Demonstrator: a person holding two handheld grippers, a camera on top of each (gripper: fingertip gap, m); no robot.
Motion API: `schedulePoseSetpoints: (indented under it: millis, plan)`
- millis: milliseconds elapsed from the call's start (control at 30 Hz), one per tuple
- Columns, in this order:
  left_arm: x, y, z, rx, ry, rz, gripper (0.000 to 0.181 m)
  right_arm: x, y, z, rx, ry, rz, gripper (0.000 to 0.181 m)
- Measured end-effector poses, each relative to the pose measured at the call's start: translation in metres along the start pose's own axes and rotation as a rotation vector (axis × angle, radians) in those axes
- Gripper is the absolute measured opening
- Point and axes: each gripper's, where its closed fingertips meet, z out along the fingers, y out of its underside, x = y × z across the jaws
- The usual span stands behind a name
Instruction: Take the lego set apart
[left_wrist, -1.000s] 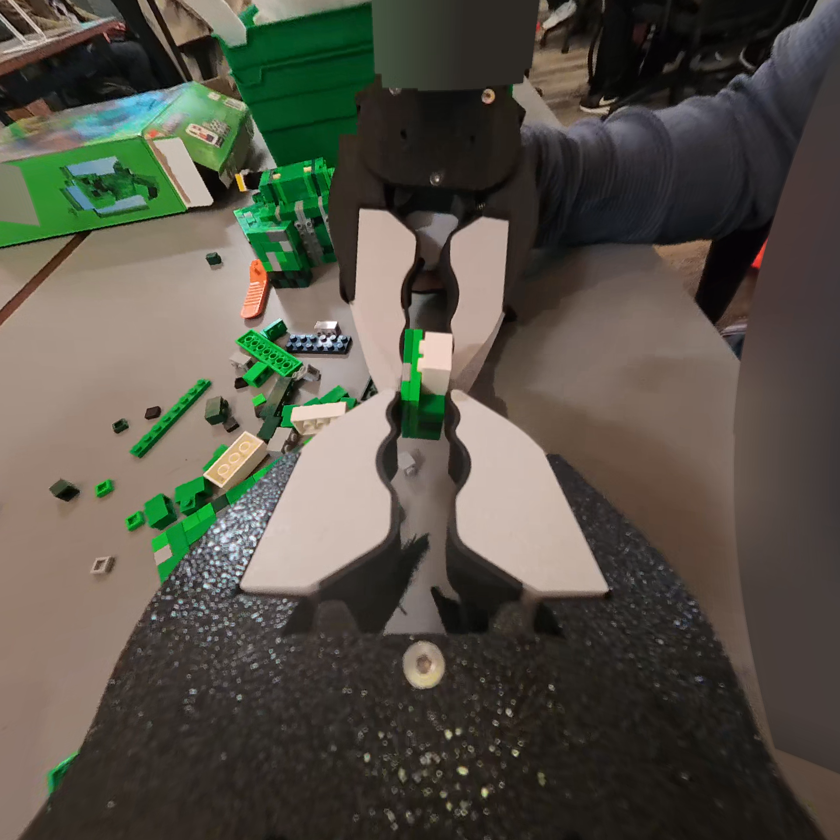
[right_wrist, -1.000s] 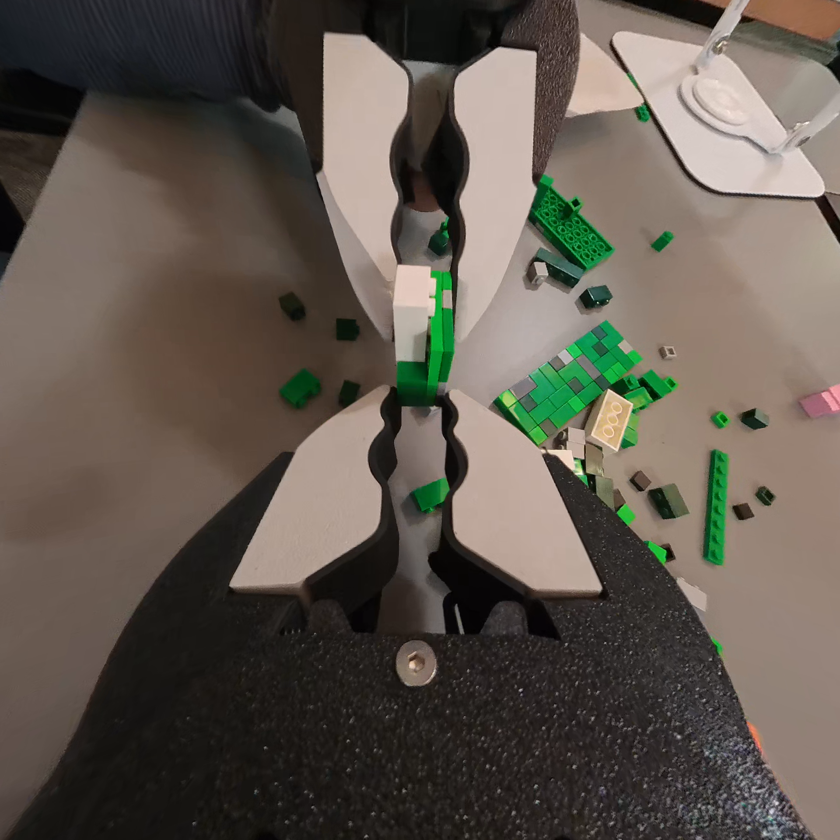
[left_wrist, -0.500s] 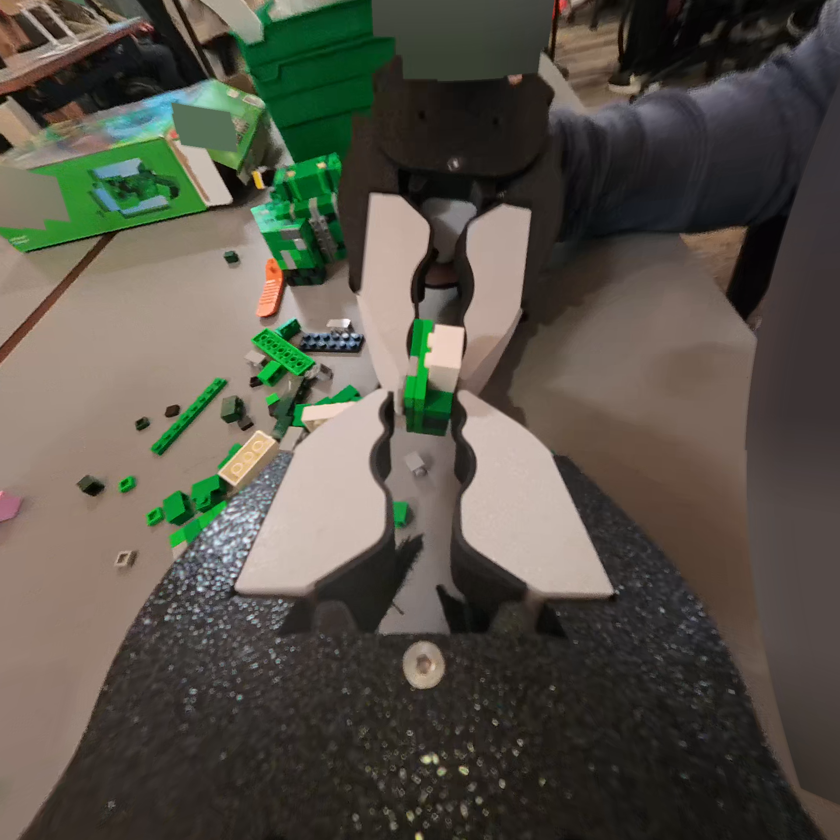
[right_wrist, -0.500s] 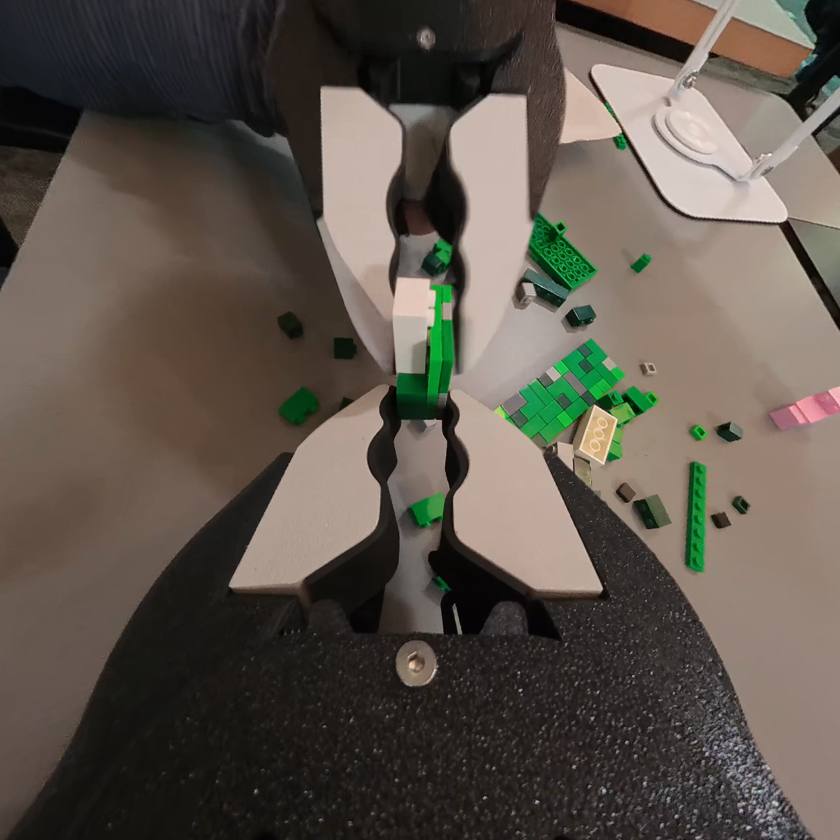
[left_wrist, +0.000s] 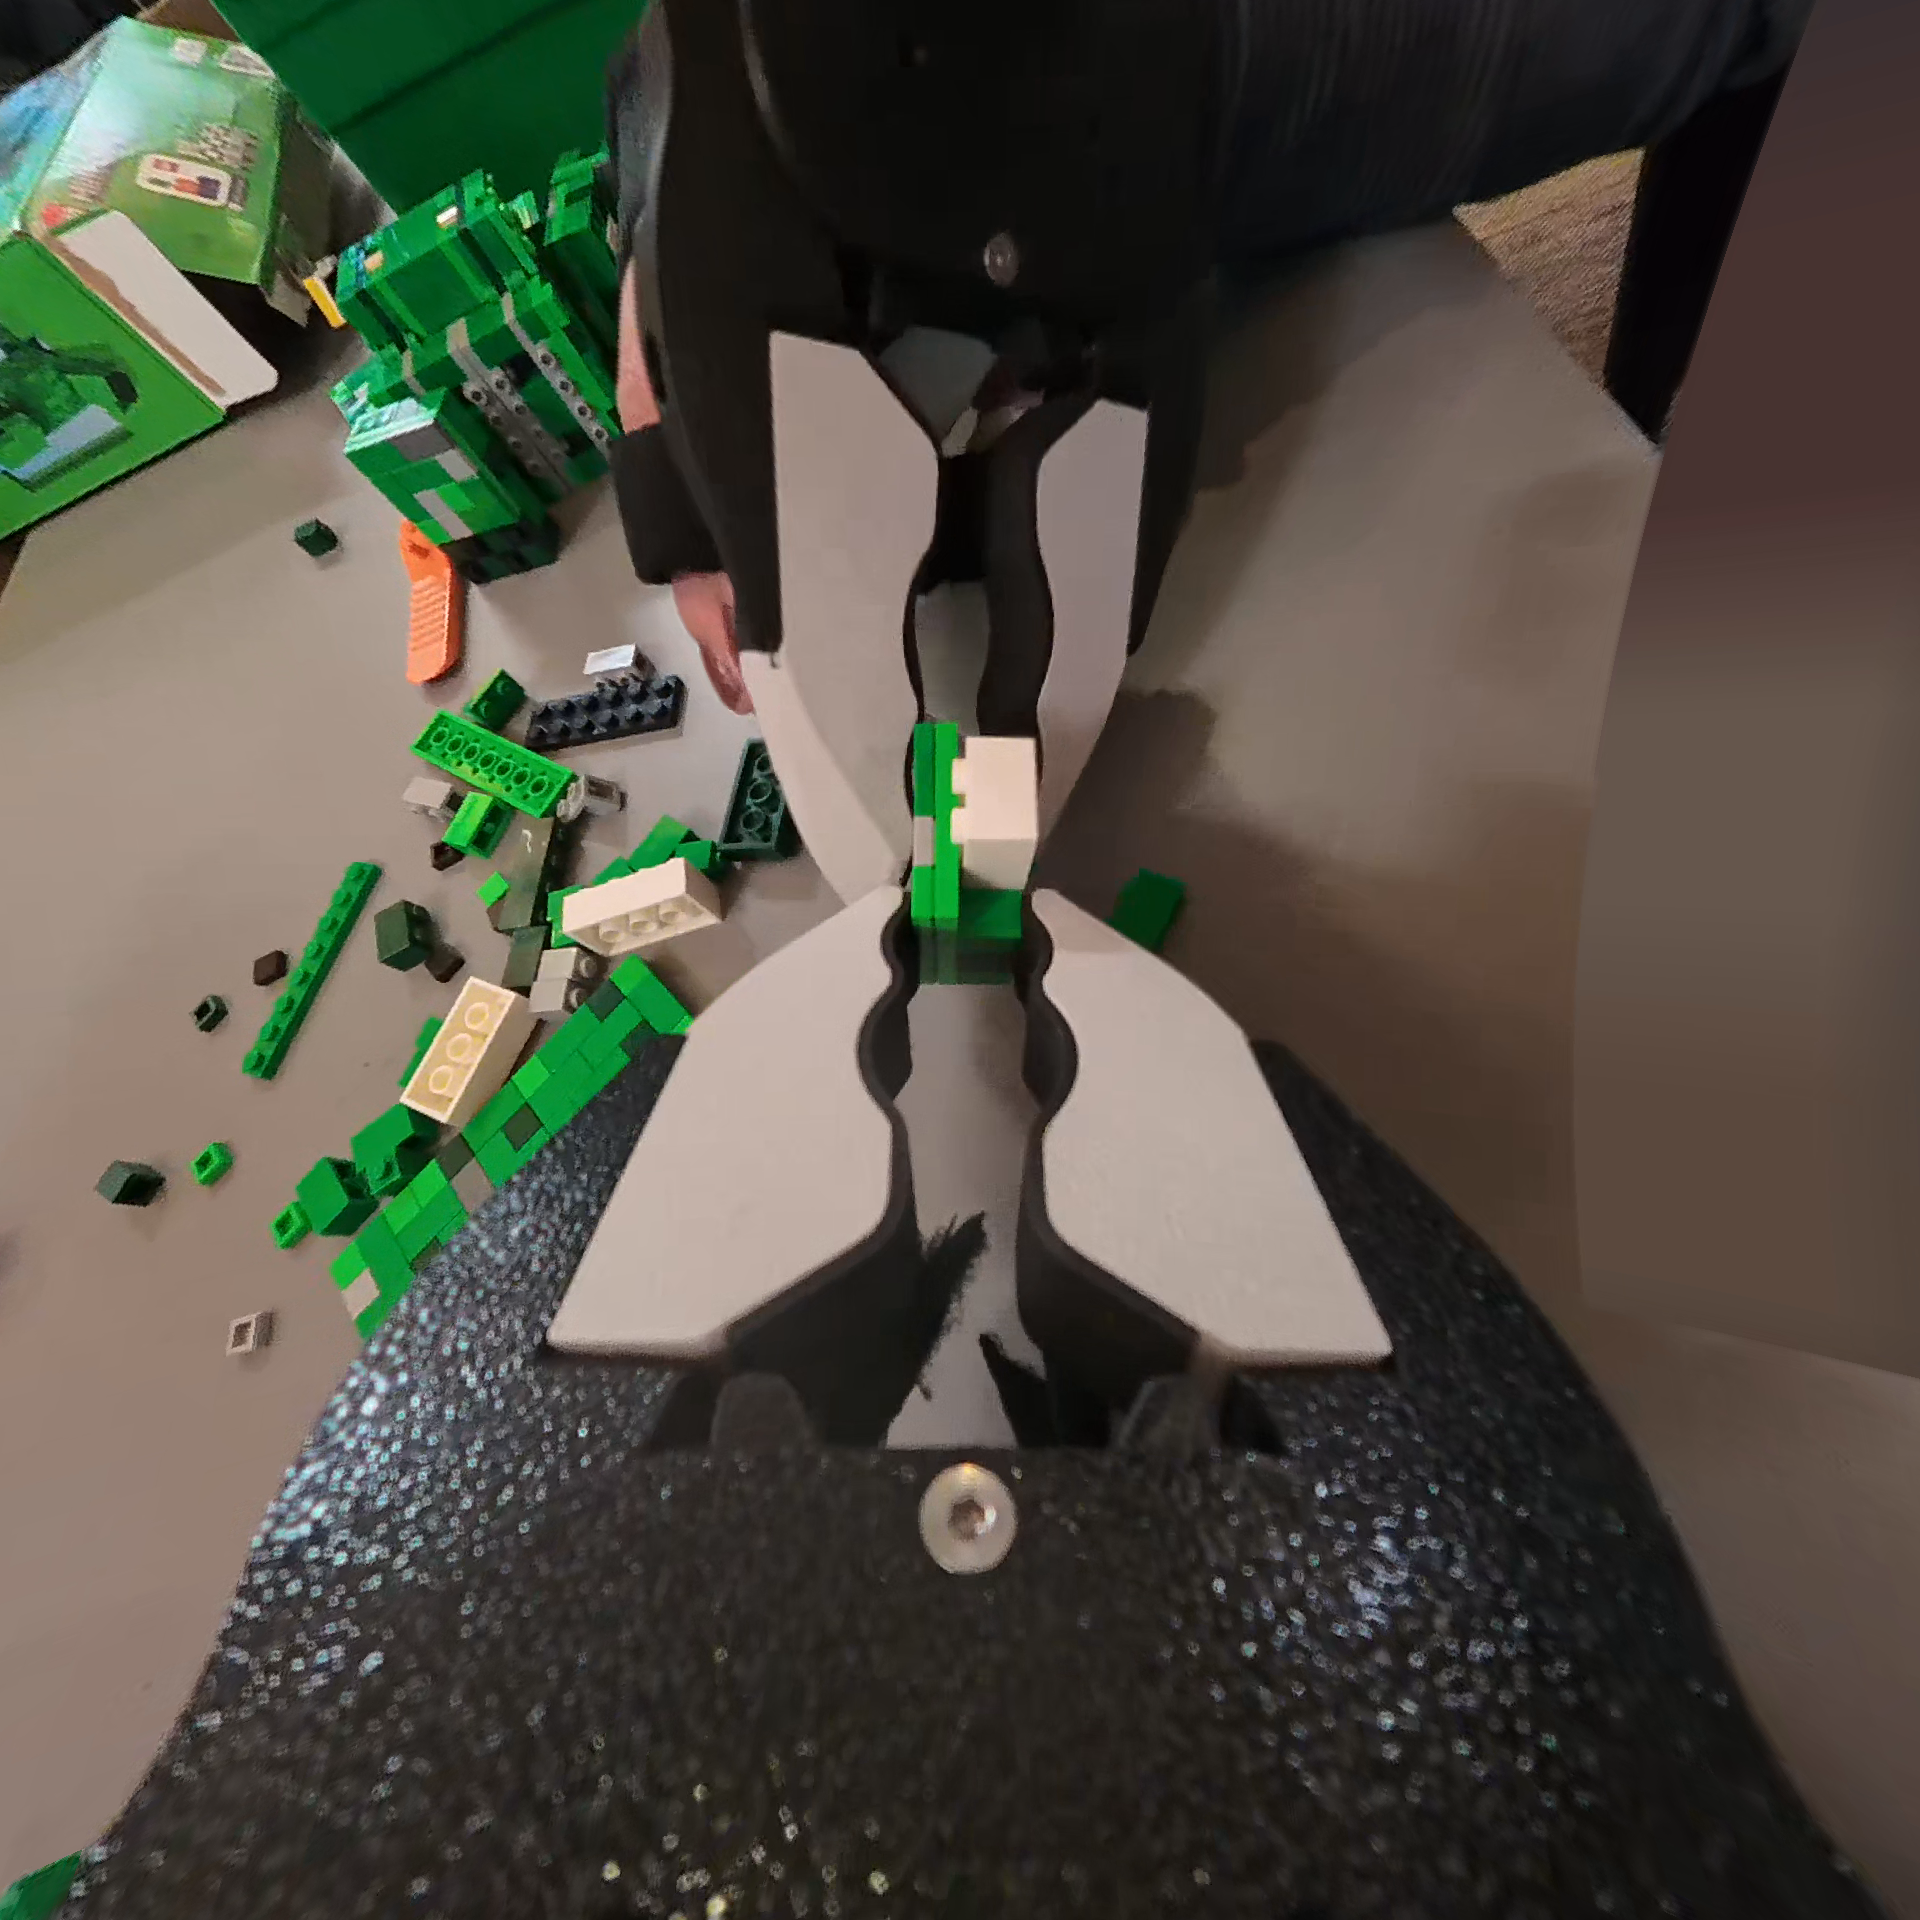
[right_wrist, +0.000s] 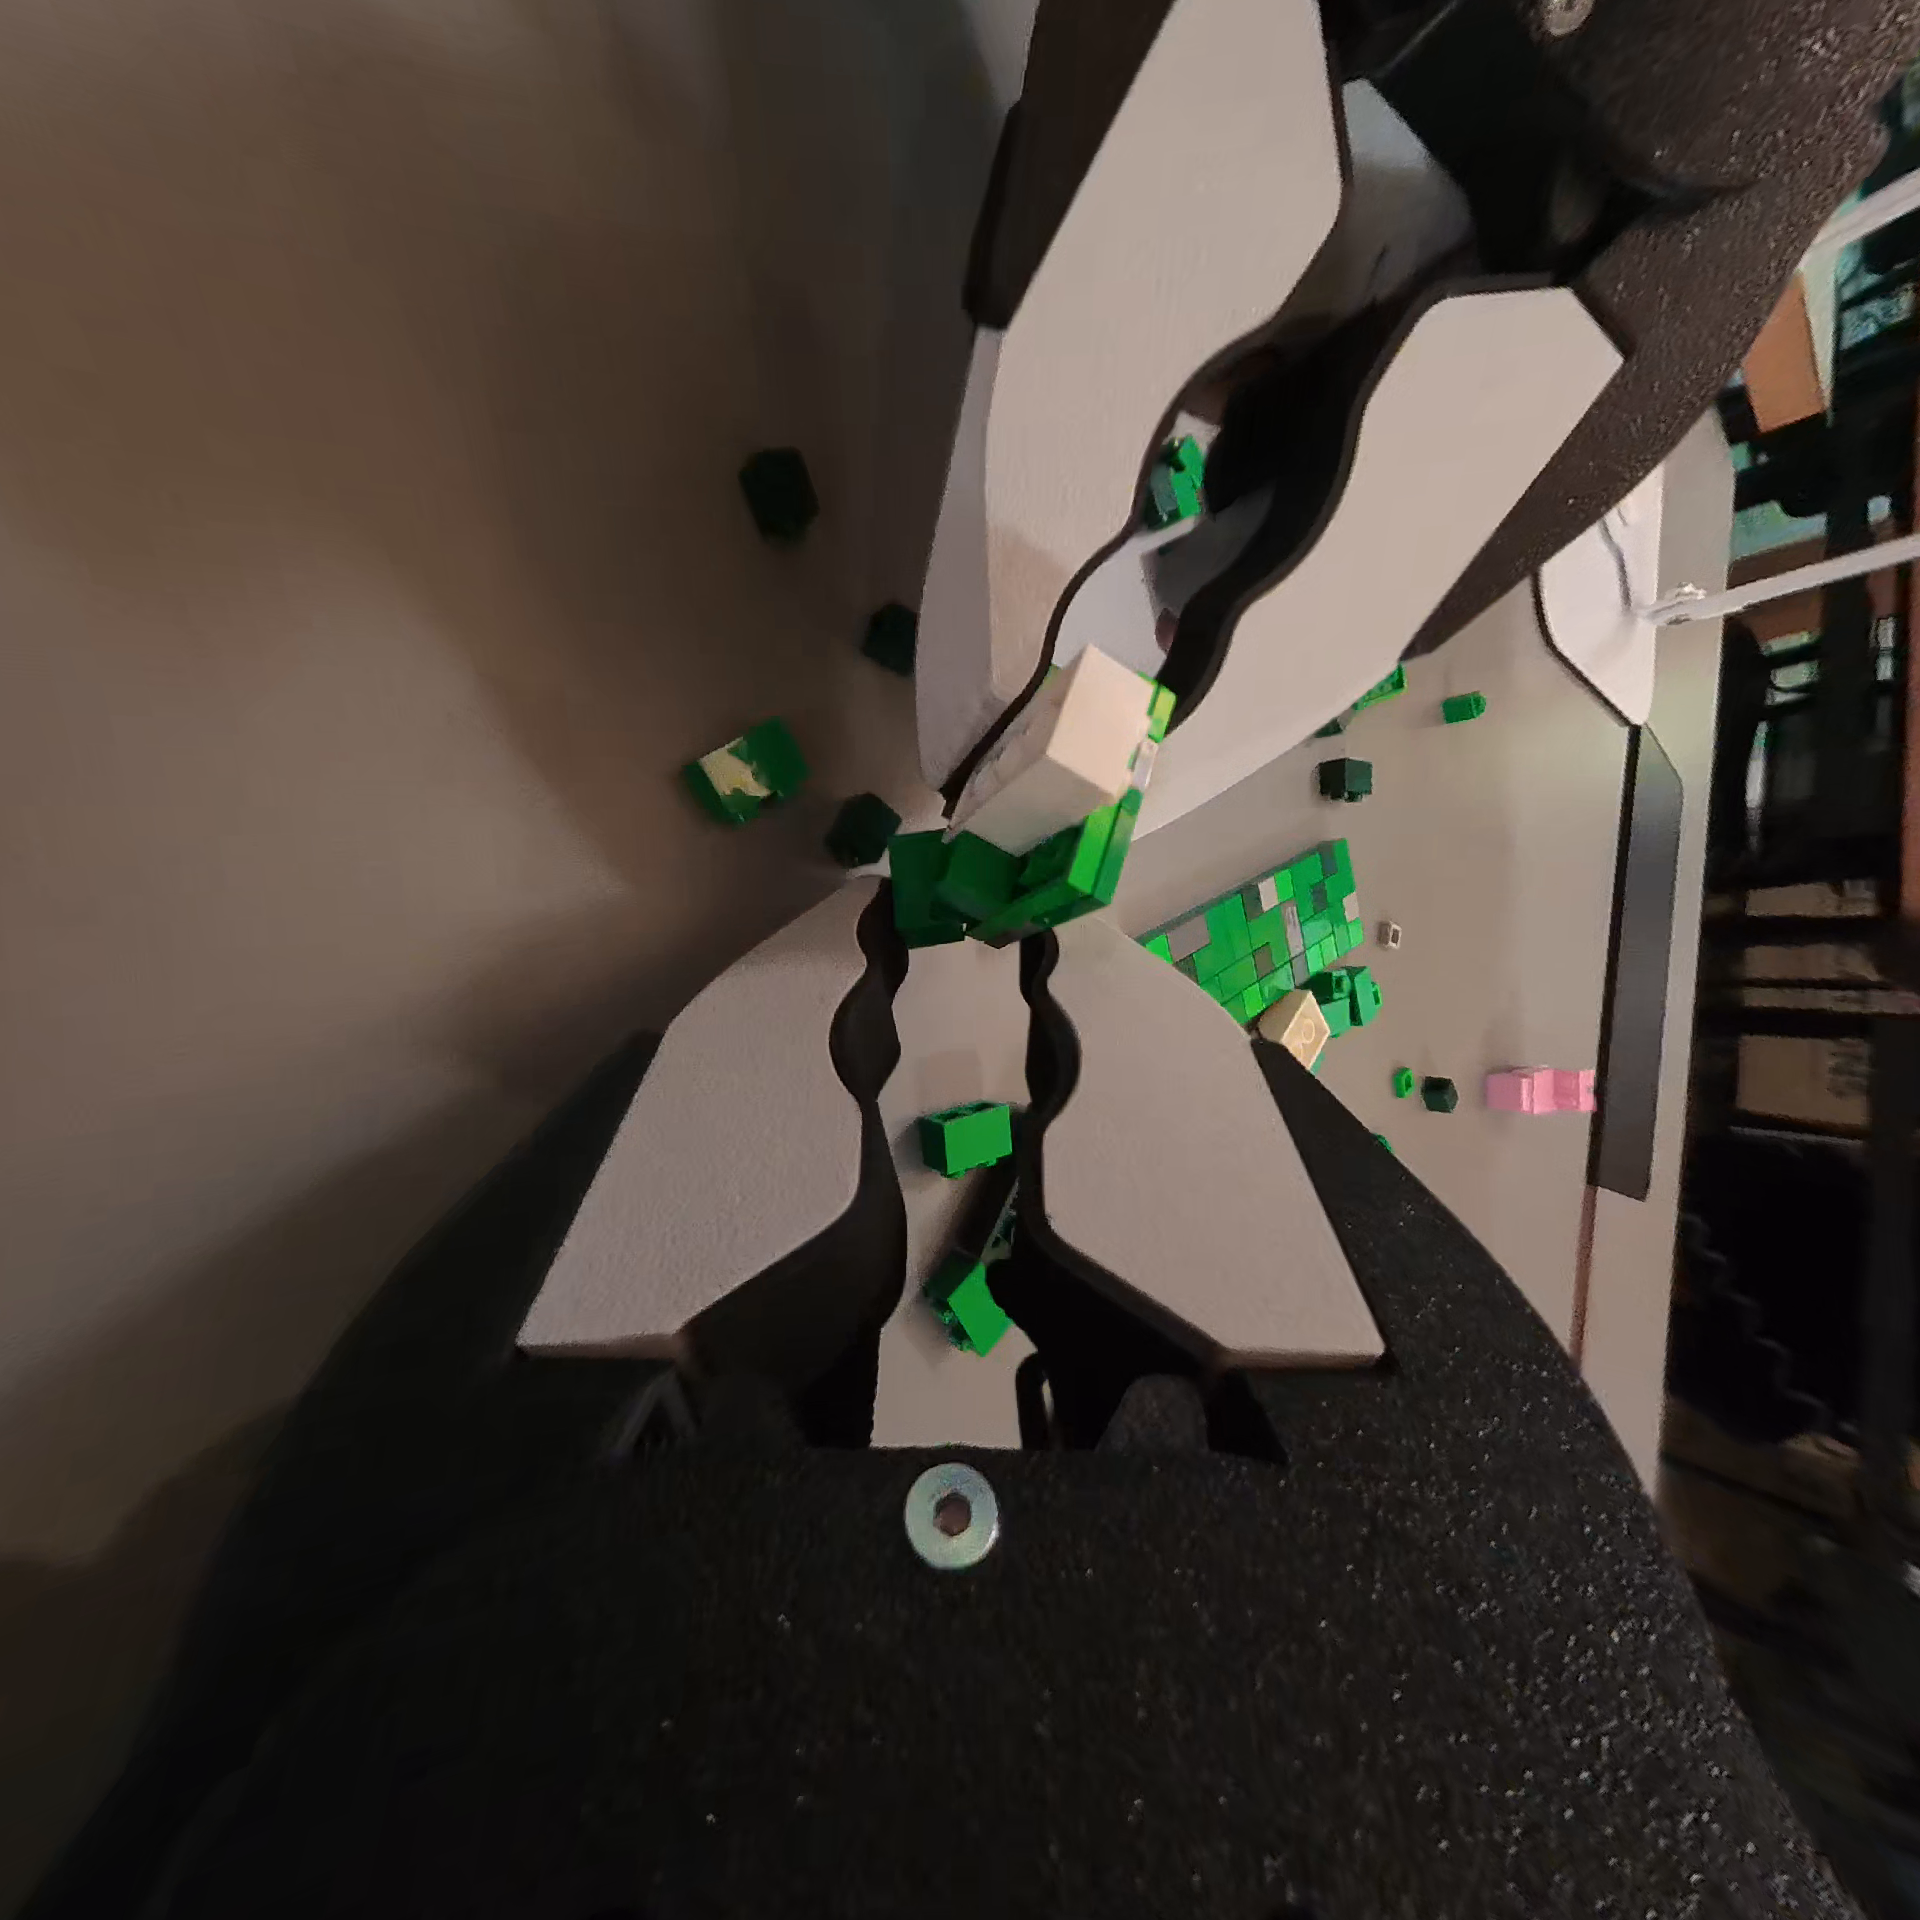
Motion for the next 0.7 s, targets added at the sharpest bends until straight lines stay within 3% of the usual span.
schedulePoseSetpoints:
  millis: [133, 300, 400, 600, 700]
  plan:
    - [-0.006, 0.003, 0.004, -0.02, -0.04, -0.021, 0.017, 0.002, 0.007, 0.002, -0.022, -0.005, 0.073, 0.021]
    - [-0.014, 0.007, 0.002, -0.034, -0.083, -0.04, 0.017, 0.005, 0.006, 0.0, 0.037, -0.058, 0.261, 0.028]
    - [-0.015, 0.004, 0.001, -0.016, -0.083, -0.047, 0.017, 0.009, -0.001, -0.004, 0.101, -0.058, 0.319, 0.022]
    - [-0.012, 0.001, 0.0, -0.005, -0.067, -0.04, 0.017, 0.01, -0.008, -0.008, 0.165, -0.083, 0.363, 0.017]
    - [-0.007, 0.0, 0.0, -0.01, -0.048, 0.008, 0.017, 0.006, -0.01, -0.01, 0.168, -0.08, 0.27, 0.017]
